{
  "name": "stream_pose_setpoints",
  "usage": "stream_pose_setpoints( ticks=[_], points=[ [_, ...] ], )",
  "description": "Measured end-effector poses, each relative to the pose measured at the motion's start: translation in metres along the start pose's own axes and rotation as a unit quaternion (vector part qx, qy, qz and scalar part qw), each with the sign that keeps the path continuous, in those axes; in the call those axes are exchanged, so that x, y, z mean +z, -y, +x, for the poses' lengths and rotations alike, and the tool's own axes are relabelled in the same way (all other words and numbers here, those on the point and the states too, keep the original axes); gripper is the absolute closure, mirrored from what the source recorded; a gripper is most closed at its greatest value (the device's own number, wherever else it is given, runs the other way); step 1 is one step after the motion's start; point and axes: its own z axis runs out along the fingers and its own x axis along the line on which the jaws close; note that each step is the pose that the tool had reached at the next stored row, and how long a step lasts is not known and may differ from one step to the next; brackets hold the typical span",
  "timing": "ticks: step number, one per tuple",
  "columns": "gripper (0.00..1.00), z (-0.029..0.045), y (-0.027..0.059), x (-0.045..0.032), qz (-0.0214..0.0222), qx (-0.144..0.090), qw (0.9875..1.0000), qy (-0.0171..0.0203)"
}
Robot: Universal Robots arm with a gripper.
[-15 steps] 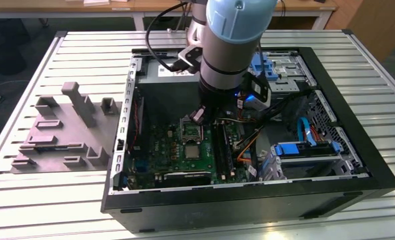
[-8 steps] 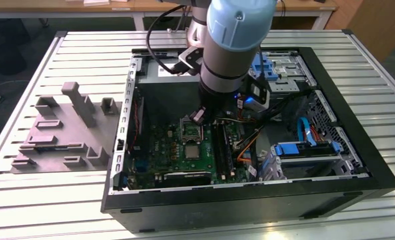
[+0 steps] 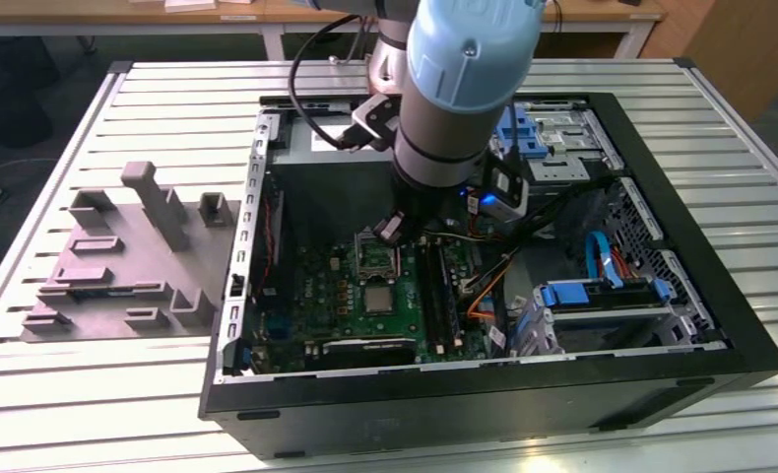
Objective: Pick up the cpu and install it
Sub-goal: 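Close the cpu cover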
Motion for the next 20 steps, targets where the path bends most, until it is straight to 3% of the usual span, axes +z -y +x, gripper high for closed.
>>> stream_pose_setpoints(
  ticks=[10, 20],
  points=[
    [0.89, -0.0005, -0.0003, 0.0045, -0.0065, -0.001, 1.0000, 0.0059],
    [0.89, -0.0012, -0.0022, 0.0099, -0.0072, -0.001, 1.0000, 0.0062]
  ],
)
